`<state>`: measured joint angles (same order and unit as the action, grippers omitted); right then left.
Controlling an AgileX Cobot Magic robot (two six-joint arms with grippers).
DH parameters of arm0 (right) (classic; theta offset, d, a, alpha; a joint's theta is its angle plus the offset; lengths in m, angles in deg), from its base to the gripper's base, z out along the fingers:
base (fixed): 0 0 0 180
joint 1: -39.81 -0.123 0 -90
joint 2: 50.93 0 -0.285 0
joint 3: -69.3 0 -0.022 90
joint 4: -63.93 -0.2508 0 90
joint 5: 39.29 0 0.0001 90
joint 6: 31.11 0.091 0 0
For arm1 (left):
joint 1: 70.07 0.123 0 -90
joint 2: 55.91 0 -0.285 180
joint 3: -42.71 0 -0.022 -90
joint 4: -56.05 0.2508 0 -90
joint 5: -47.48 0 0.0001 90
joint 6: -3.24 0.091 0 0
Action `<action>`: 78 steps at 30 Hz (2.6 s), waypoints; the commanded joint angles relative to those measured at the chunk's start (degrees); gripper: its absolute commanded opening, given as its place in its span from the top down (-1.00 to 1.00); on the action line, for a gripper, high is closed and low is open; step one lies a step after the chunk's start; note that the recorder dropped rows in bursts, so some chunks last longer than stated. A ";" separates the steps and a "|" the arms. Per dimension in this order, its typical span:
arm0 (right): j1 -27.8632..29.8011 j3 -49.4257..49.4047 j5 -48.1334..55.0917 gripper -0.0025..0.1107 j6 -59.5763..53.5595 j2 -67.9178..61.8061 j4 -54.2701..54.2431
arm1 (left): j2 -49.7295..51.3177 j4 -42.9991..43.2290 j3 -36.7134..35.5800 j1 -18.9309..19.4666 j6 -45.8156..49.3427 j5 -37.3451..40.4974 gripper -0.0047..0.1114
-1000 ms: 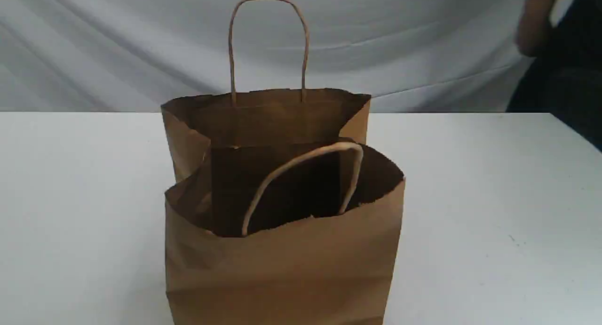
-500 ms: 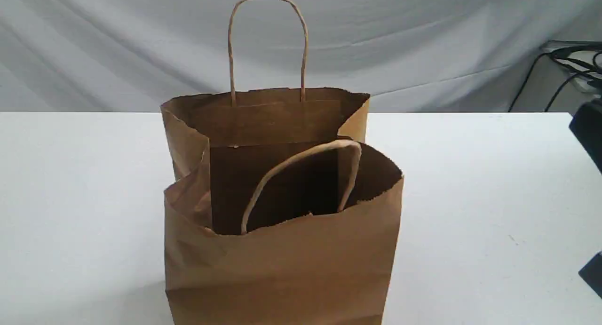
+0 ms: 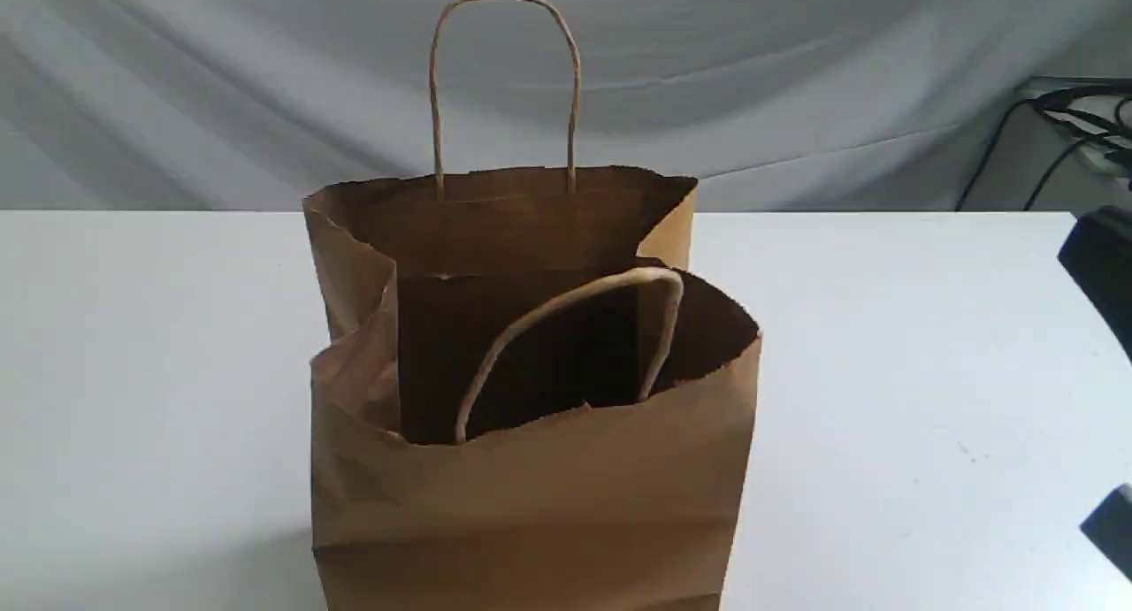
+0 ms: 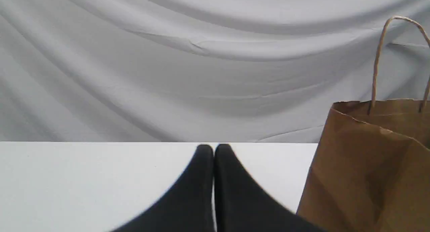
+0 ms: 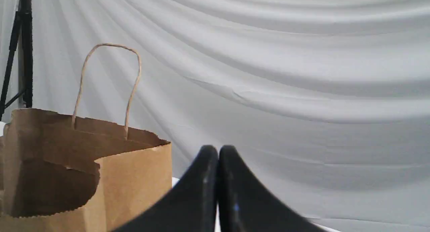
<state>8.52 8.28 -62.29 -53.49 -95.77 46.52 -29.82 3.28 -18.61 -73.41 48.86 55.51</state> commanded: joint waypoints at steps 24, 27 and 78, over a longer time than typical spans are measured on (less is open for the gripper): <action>18.98 -0.35 35.35 0.96 0.33 14.43 2.03 | -0.23 -0.71 -0.28 0.05 -0.56 -0.50 0.92; 23.43 -0.44 37.92 0.96 0.33 19.38 2.28 | -0.23 -0.71 -0.28 0.05 -0.56 -0.50 0.92; 33.20 -16.20 36.60 0.96 0.11 37.05 11.85 | -0.23 -0.71 -0.28 0.05 -0.56 -0.50 0.92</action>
<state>41.44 -7.74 -25.87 -53.23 -59.04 58.92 -29.82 3.28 -18.61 -73.41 48.86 55.41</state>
